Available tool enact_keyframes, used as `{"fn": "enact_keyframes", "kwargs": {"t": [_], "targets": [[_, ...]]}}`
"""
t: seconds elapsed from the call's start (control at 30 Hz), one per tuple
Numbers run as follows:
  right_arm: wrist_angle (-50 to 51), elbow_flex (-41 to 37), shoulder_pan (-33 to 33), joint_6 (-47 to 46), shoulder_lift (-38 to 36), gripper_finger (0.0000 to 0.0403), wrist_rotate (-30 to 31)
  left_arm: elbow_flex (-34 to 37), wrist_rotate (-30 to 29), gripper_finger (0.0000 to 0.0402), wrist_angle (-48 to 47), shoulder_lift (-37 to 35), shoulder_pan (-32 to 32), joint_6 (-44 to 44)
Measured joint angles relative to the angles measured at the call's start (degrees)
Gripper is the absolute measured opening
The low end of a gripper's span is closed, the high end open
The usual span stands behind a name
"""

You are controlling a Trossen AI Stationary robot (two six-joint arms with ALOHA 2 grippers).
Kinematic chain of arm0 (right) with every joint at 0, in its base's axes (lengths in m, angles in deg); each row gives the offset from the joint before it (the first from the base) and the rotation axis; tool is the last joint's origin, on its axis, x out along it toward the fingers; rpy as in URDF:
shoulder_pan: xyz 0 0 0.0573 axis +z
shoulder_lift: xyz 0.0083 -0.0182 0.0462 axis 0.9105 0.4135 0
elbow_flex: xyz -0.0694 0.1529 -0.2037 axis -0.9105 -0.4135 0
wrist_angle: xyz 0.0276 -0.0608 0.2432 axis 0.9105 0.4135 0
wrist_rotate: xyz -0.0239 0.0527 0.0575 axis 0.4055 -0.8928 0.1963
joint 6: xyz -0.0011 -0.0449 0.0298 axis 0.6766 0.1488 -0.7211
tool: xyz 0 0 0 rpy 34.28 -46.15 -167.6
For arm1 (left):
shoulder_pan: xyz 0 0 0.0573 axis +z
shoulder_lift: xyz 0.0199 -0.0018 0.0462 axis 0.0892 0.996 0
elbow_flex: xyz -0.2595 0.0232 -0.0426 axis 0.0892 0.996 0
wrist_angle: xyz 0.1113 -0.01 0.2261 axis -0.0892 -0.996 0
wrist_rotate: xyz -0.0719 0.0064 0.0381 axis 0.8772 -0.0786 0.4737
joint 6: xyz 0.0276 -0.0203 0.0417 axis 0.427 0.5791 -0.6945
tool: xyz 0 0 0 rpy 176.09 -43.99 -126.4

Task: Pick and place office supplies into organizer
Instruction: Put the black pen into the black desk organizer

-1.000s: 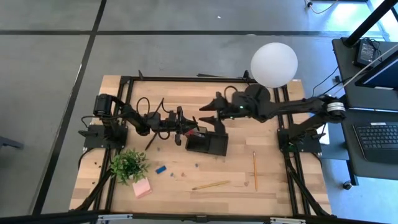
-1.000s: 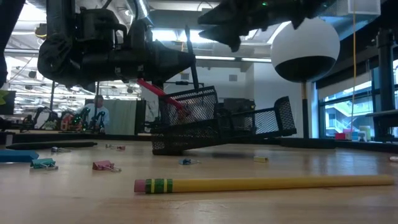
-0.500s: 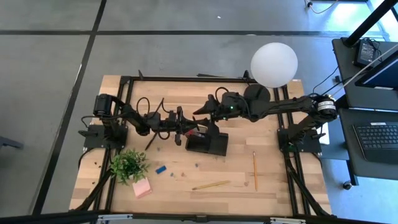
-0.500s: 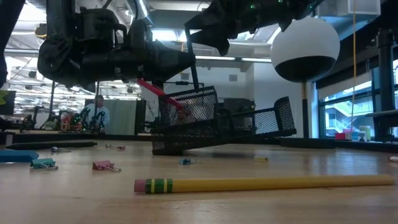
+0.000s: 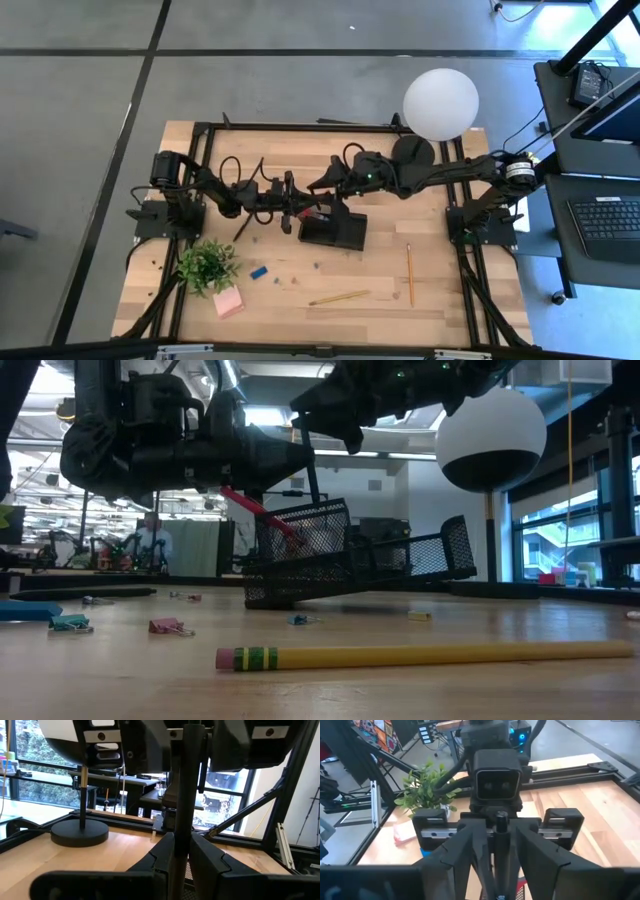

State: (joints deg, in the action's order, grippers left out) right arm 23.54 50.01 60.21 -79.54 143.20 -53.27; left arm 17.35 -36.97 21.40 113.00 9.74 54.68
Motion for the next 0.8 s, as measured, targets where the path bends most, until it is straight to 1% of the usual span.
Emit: {"fn": "enact_keyframes", "kwargs": {"t": [0.13, 0.37, 0.67, 0.8], "targets": [[0.0, 0.0, 0.0, -0.1, 0.0, 0.0127, 0.0, 0.0, 0.0, 0.0045, 0.0, 0.0, 0.0, 0.0], [0.0, 0.0, 0.0, 0.0, 0.0, 0.0061, 0.2, 0.0, 0.2, 0.0045, 0.0, 0.0, 0.0, 0.1], [0.0, 0.0, 0.0, -1.0, 0.0, 0.0058, 0.2, 0.0, 0.3, 0.0045, 0.0, 0.0, 0.0, 0.1], [0.0, 0.0, 0.0, -1.4, 0.0, 0.0058, 0.2, 0.0, 0.4, 0.0055, 0.0, 0.0, 0.0, 0.0]]}}
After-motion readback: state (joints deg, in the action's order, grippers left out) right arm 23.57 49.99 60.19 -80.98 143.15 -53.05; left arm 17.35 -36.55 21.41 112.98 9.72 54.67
